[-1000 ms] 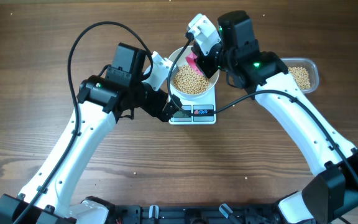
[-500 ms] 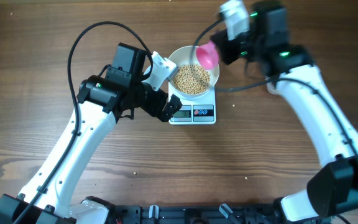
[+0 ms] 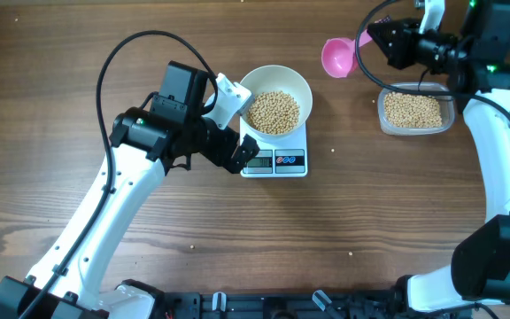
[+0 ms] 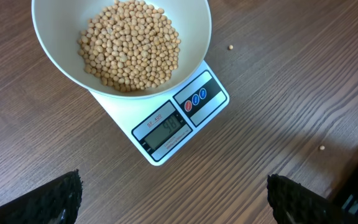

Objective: Scoop item into bowl and weigh 150g on scale
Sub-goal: 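Move the empty scoop with the right gripper back into the tub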

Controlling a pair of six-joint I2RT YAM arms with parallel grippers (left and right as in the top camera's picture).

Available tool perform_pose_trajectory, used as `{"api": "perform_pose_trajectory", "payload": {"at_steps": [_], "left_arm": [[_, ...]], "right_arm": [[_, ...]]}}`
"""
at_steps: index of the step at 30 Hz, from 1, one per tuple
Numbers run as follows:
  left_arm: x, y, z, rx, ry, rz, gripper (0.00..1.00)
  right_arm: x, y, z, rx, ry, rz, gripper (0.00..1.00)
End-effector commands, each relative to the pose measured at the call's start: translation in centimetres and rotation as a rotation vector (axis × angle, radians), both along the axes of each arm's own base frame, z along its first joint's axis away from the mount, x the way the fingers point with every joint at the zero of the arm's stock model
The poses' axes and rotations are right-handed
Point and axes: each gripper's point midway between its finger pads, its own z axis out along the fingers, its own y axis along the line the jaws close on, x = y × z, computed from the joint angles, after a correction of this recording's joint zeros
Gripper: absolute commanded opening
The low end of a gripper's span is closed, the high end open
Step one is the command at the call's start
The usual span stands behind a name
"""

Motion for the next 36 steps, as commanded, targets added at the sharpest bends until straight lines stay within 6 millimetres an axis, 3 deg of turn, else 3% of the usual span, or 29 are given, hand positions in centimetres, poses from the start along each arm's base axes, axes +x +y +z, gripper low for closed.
{"api": "perform_pose_trajectory", "payload": {"at_steps": [1, 6, 10, 14, 21, 27, 30, 34, 36], "left_arm": [[0.0, -0.3, 0.6, -0.014, -0.018, -0.021, 1.0], [0.0, -0.3, 0.6, -0.014, -0.018, -0.021, 1.0], [0.0, -0.3, 0.6, -0.014, -0.018, -0.021, 1.0], [0.0, -0.3, 0.6, -0.014, -0.018, -0.021, 1.0], [0.0, -0.3, 0.6, -0.014, -0.018, -0.021, 1.0], [0.0, -0.3, 0.6, -0.014, -0.018, -0.021, 1.0], [0.0, -0.3, 0.6, -0.014, -0.018, -0.021, 1.0], [0.0, -0.3, 0.6, -0.013, -0.018, -0.021, 1.0], [0.0, -0.3, 0.6, -0.014, -0.018, -0.021, 1.0]], "right_arm": [[0.0, -0.7, 1.3, 0.006, -0.004, -0.056, 0.04], [1.2, -2.8, 0.6, -0.092, -0.018, -0.175, 0.04], [1.7, -5.9, 0.1, 0.053, 0.136, -0.381, 0.04], [2.3, -8.3, -0.5, 0.075, 0.189, -0.559, 0.04], [2.4, -10.1, -0.6, 0.041, 0.185, -0.662, 0.04], [0.6, -10.2, 2.2, -0.108, 0.064, -0.609, 0.04], [-0.8, -10.3, 2.0, -0.187, 0.072, -0.586, 0.04], [-2.4, -12.0, 1.8, -0.301, 0.091, -0.651, 0.04], [-2.9, -14.2, 1.2, -0.384, 0.116, -0.756, 0.04]]}}
